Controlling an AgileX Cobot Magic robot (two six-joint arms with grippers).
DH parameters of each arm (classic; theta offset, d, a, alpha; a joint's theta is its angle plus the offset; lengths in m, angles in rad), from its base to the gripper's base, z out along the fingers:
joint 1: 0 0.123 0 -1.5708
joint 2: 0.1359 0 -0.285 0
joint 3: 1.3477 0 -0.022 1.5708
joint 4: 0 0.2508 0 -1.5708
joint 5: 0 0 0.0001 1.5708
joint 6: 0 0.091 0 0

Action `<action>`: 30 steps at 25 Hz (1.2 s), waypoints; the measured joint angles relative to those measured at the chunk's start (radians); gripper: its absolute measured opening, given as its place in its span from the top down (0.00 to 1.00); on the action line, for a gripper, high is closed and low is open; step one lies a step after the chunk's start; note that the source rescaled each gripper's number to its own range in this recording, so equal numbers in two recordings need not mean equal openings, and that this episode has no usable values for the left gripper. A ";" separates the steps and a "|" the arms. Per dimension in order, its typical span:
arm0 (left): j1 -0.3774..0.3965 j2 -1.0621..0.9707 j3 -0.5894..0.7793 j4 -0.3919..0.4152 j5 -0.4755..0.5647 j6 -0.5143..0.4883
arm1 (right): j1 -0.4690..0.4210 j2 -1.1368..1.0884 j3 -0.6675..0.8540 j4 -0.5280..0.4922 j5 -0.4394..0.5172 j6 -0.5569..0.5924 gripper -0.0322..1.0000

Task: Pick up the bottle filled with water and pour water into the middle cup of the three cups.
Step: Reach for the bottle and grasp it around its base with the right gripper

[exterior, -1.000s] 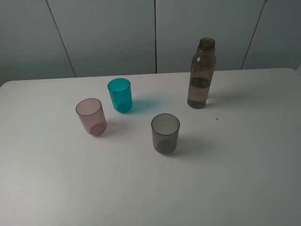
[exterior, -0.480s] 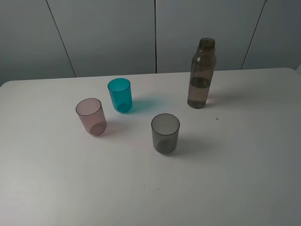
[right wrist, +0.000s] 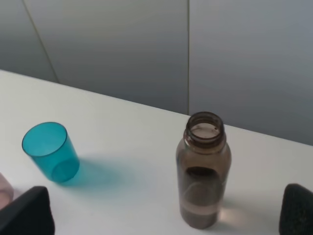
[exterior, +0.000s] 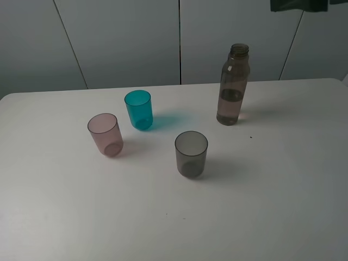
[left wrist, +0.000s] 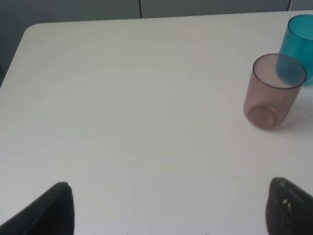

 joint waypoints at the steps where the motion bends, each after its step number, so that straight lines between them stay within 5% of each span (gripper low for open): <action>1: 0.000 0.000 0.000 0.000 0.000 0.000 | 0.015 0.023 0.000 -0.005 -0.007 0.000 0.00; 8: 0.000 0.000 0.000 0.000 0.000 0.000 | 0.031 0.178 0.050 -0.017 -0.079 0.002 0.00; 17: 0.000 0.000 0.000 0.000 0.000 0.000 | 0.031 0.239 0.425 0.004 -0.685 0.000 0.00; 22: 0.000 0.000 0.000 0.000 0.000 0.000 | 0.026 0.353 0.456 0.115 -0.778 -0.059 0.00; 30: 0.000 0.000 0.000 0.000 0.000 0.000 | -0.004 0.569 0.456 0.138 -1.064 -0.072 0.00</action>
